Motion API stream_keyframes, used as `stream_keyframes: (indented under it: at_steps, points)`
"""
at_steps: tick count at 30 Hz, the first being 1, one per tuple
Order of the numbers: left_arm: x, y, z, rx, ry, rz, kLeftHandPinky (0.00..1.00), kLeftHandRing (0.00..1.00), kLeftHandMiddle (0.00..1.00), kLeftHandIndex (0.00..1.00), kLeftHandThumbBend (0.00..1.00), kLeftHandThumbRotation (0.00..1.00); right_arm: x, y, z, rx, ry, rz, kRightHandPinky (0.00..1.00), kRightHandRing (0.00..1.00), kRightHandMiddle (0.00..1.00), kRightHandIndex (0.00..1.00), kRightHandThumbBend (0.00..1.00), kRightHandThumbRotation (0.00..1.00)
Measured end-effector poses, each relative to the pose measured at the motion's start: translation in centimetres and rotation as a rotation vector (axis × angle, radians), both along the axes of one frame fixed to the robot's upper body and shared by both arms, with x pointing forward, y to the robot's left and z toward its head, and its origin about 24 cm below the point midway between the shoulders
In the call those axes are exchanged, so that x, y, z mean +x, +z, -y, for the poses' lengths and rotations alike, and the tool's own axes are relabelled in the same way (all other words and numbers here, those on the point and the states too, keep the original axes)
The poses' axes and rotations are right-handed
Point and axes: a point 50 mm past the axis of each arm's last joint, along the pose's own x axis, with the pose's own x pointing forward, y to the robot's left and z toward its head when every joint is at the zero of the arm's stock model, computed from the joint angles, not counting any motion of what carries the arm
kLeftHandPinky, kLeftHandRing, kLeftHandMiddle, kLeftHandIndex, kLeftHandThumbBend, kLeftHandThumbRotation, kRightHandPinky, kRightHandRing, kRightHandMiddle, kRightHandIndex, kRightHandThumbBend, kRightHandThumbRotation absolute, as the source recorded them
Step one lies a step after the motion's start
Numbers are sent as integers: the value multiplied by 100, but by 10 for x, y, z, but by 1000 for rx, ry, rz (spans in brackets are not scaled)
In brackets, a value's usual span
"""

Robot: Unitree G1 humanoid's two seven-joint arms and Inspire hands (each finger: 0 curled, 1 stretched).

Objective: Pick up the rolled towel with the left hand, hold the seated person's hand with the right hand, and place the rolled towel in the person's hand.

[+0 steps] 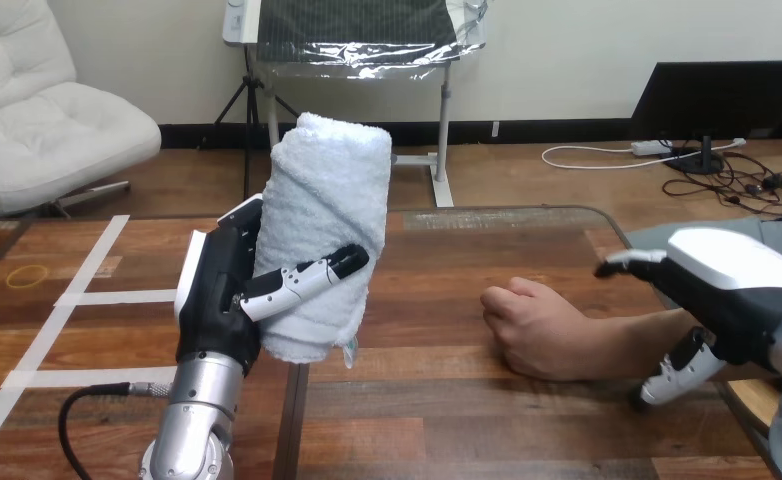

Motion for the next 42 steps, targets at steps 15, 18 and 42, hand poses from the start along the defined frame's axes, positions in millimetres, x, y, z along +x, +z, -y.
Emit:
stream_keyframes:
  at_steps: [15,18,42]
  points:
    - [0,0,-2,0,-4,2,40,41,43,50,70,0,15,-14,5,-136,-27,-106,88,91,92,89,80,12]
    - [0,1,-3,0,-3,3,40,41,43,50,70,0,18,-16,6,-152,-33,-118,88,91,93,90,80,14]
    - [0,0,-4,1,-5,1,41,41,44,50,71,0,36,-26,8,-274,-67,-168,91,93,94,90,76,20]
